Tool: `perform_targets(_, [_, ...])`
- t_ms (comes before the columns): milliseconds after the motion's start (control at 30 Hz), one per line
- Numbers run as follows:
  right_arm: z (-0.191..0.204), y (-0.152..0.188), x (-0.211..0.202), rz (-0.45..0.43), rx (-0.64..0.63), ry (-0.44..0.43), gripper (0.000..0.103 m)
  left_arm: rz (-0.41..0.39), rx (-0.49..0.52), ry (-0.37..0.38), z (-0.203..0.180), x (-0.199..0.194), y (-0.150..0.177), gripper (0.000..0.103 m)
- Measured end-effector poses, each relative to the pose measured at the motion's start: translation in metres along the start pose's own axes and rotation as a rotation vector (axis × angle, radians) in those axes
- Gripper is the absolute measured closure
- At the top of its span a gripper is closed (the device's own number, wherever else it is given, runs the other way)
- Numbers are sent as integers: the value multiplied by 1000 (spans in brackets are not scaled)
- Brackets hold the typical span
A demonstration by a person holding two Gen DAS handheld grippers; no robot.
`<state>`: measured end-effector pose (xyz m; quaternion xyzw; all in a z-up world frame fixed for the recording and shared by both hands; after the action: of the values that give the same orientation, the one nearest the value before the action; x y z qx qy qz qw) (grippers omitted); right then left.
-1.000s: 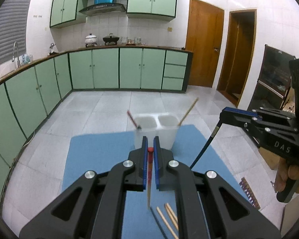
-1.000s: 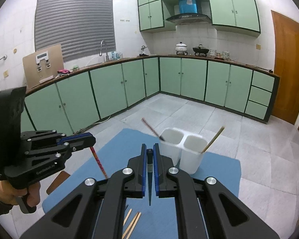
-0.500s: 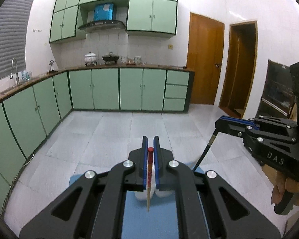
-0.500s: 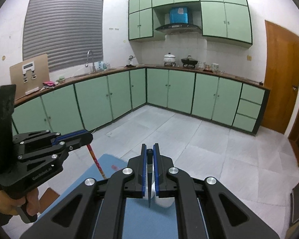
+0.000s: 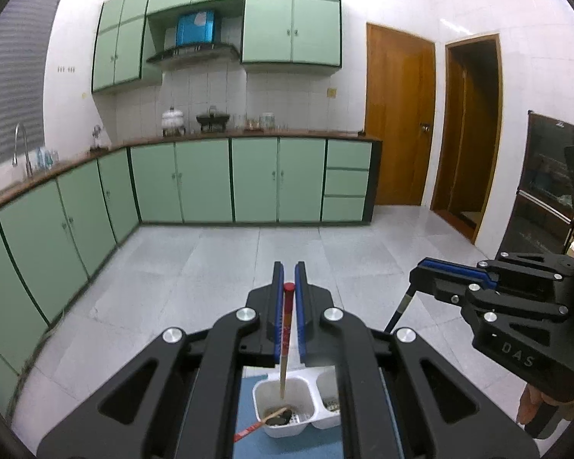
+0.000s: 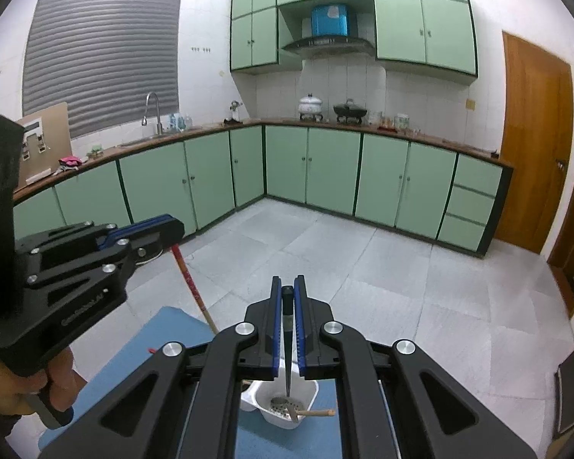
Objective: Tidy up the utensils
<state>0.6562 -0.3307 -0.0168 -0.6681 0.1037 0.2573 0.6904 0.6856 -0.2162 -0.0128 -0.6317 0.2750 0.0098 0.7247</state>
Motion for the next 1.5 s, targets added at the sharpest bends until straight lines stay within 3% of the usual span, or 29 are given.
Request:
perform_targets(133, [-7, 24, 23, 52, 19, 3, 96, 61, -11, 8, 3, 23, 35, 97])
perform_targets(267, [-10, 30, 6, 15, 60, -6, 85, 77, -31, 21, 10, 14, 48, 92])
perform_targets(333, [-9, 27, -12, -12, 65, -16, 85, 60, -20, 15, 13, -7, 50, 81])
perform_targets(500, [2, 48, -90, -107, 74, -38, 83, 20, -25, 5, 25, -87, 72, 70])
perform_targets(567, [13, 74, -121, -127, 61, -35, 79, 2, -12, -24, 28, -125, 96, 67])
perform_targets(767, [62, 215, -193, -97, 35, -10, 77, 28, -26, -80, 21, -217, 202, 63])
perform_targets(933, [101, 320, -218, -36, 67, 0, 77, 70, -92, -113, 1, -267, 290, 63])
perform_targets(1067, [127, 381, -222, 24, 91, -13, 77, 120, -126, -112, -25, -287, 350, 63])
perform_targets(1233, [146, 417, -221, 53, 76, -12, 77, 163, -124, -99, -53, -300, 389, 63])
perform_targets(1500, [153, 439, -213, 89, 98, -25, 77, 149, -140, -117, -55, -311, 406, 61])
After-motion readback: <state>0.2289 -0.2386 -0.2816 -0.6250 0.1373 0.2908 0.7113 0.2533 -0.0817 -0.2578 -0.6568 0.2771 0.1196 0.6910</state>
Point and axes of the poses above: each gripper's, at about its wrist camera, not at the fingertips, and x roughly the way its jaws point, z to its left, y to its underside, the point moved 4 cm from there along x, roughly the way its jaws point, and after that the axes turned 4 degrees about x, right-handed, at the moved point
